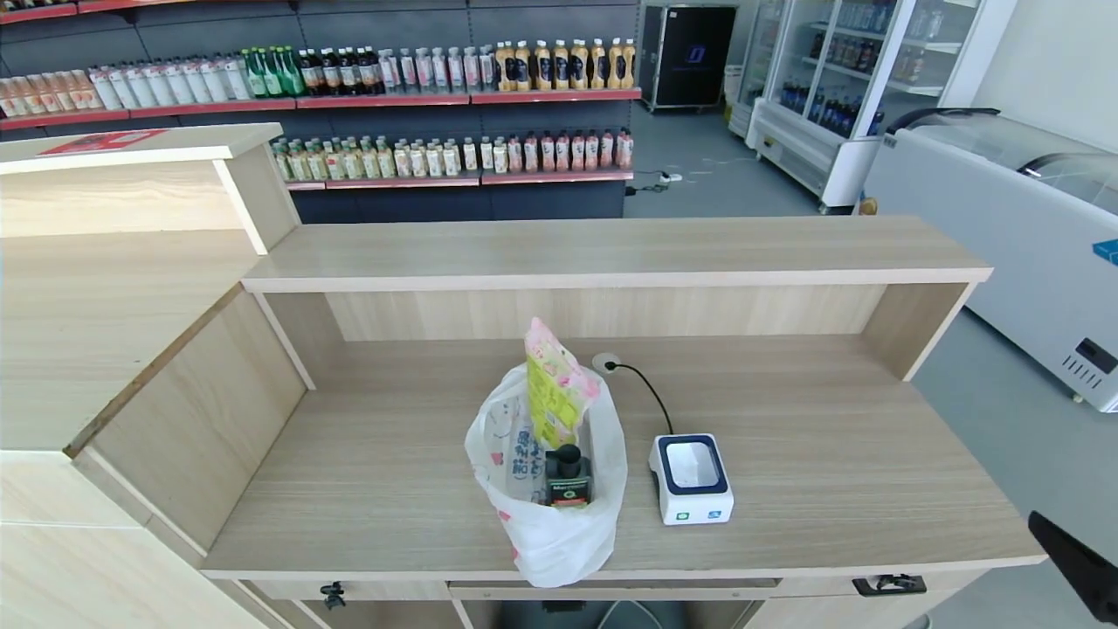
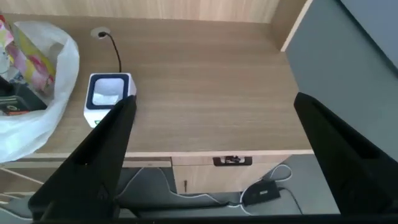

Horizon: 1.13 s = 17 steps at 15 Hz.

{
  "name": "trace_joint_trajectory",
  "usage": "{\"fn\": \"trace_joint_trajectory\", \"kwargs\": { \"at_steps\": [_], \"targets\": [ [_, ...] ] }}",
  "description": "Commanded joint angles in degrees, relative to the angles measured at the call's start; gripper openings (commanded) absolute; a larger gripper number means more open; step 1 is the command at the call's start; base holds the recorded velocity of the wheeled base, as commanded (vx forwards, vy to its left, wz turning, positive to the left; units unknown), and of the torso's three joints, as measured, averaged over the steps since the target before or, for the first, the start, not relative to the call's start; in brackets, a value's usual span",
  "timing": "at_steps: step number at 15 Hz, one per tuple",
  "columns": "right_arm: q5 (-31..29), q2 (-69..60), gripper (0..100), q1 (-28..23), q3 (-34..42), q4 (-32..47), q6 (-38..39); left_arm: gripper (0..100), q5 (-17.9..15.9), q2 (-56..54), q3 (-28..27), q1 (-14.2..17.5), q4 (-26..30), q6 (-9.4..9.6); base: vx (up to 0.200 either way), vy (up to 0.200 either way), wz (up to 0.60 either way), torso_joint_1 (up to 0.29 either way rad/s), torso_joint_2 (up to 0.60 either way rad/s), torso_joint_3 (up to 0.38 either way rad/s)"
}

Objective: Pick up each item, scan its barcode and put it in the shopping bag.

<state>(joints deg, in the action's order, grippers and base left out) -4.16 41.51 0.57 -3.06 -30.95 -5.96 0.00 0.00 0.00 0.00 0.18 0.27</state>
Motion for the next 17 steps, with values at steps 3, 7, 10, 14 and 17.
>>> {"fn": "trace_joint_trajectory", "kwargs": {
  "at_steps": [3,7,10,14,17],
  "targets": [
    [-1.5,-25.9,100,0.0,3.1,23.3,4.5,100,0.0,0.0,0.0,0.0,0.0,0.0,0.0,0.0,0.0,0.0,0.0,0.0],
    [0.7,-38.8,100,-0.5,3.1,28.8,5.1,100,0.0,0.0,0.0,0.0,0.0,0.0,0.0,0.0,0.0,0.0,0.0,0.0],
    [2.3,-41.5,100,-0.5,3.0,31.6,7.0,100,0.0,0.0,0.0,0.0,0.0,0.0,0.0,0.0,0.0,0.0,0.0,0.0],
    [2.2,-41.5,100,-0.5,3.0,31.6,8.2,100,0.0,0.0,0.0,0.0,0.0,0.0,0.0,0.0,0.0,0.0,0.0,0.0],
    [2.2,-41.5,100,-0.5,3.0,31.7,7.8,100,0.0,0.0,0.0,0.0,0.0,0.0,0.0,0.0,0.0,0.0,0.0,0.0]
  ]
}}
